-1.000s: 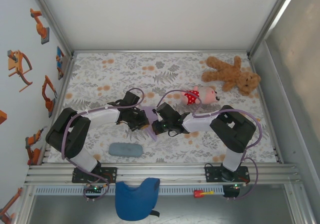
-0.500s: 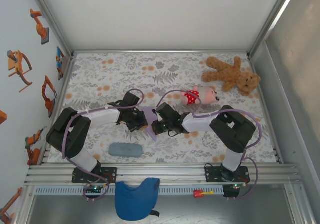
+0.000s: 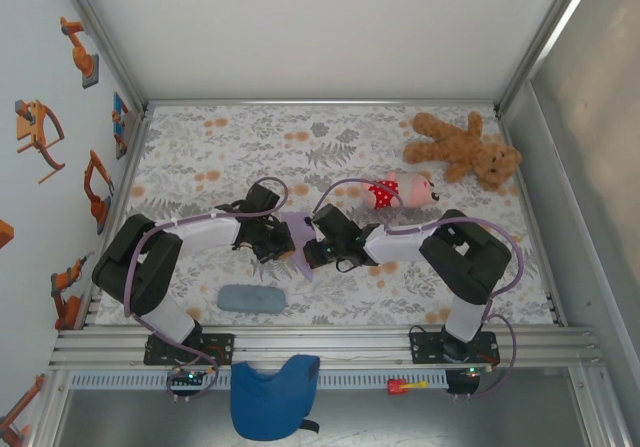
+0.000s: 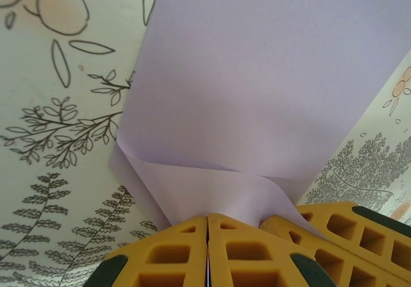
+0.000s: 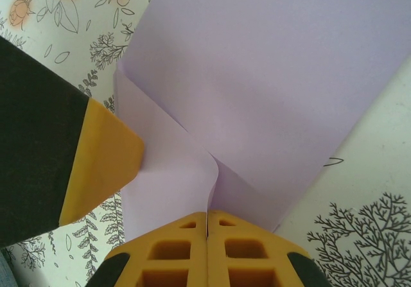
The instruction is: Fold a paper plane with a square sheet of paper (pick it up from the middle)
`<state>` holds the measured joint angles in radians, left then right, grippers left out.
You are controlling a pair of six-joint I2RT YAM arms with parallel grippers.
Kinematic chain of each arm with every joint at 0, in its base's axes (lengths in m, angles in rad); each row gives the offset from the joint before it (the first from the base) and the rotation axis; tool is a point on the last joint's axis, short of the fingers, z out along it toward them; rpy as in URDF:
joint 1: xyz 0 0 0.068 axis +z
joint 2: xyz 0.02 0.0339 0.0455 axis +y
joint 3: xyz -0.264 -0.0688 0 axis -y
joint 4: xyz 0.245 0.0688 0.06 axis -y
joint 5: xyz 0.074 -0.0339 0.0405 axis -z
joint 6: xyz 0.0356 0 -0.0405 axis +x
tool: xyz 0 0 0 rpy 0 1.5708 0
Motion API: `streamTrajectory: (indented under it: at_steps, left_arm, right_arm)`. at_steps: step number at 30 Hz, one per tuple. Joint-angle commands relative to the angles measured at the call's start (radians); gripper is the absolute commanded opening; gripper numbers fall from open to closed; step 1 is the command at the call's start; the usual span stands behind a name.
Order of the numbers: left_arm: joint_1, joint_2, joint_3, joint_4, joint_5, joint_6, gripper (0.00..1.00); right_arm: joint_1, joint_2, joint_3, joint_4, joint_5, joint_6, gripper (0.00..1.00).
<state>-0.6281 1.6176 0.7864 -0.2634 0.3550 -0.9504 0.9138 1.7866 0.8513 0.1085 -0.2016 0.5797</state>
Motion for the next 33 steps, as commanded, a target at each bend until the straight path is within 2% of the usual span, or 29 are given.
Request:
streamTrajectory:
  at_steps: [1,10,17,21,23,25,28,33]
  left_arm:
    - [-0.005,0.005,-0.021,-0.044,-0.026,-0.004,0.09]
    - [-0.005,0.011,-0.038,-0.035,-0.034,-0.010,0.09]
    - [-0.005,0.026,-0.042,-0.033,-0.043,-0.009,0.08]
    - [-0.004,0.028,-0.044,-0.034,-0.045,-0.008,0.08]
    - [-0.003,0.028,-0.042,-0.036,-0.046,-0.008,0.08]
    - [-0.002,0.026,-0.041,-0.036,-0.046,-0.005,0.08]
    - [-0.004,0.025,-0.040,-0.034,-0.047,-0.005,0.08]
    - [-0.003,0.020,-0.044,-0.037,-0.047,-0.007,0.08]
  right_arm:
    - [-0.007,0.017,0.017,-0.049,0.002,0.007,0.01]
    - [-0.012,-0.004,0.023,-0.047,0.002,0.015,0.04]
    - [-0.022,-0.078,0.016,-0.054,0.026,0.062,0.19]
    - [-0.025,-0.158,-0.002,-0.093,0.093,0.083,0.21]
    - [-0.024,-0.179,-0.006,-0.111,0.091,0.086,0.21]
    - [-0.024,-0.184,-0.008,-0.107,0.026,0.086,0.21]
    - [-0.021,-0.161,-0.009,-0.057,-0.106,0.096,0.13]
    - [-0.007,-0.113,-0.014,-0.002,-0.181,0.129,0.05]
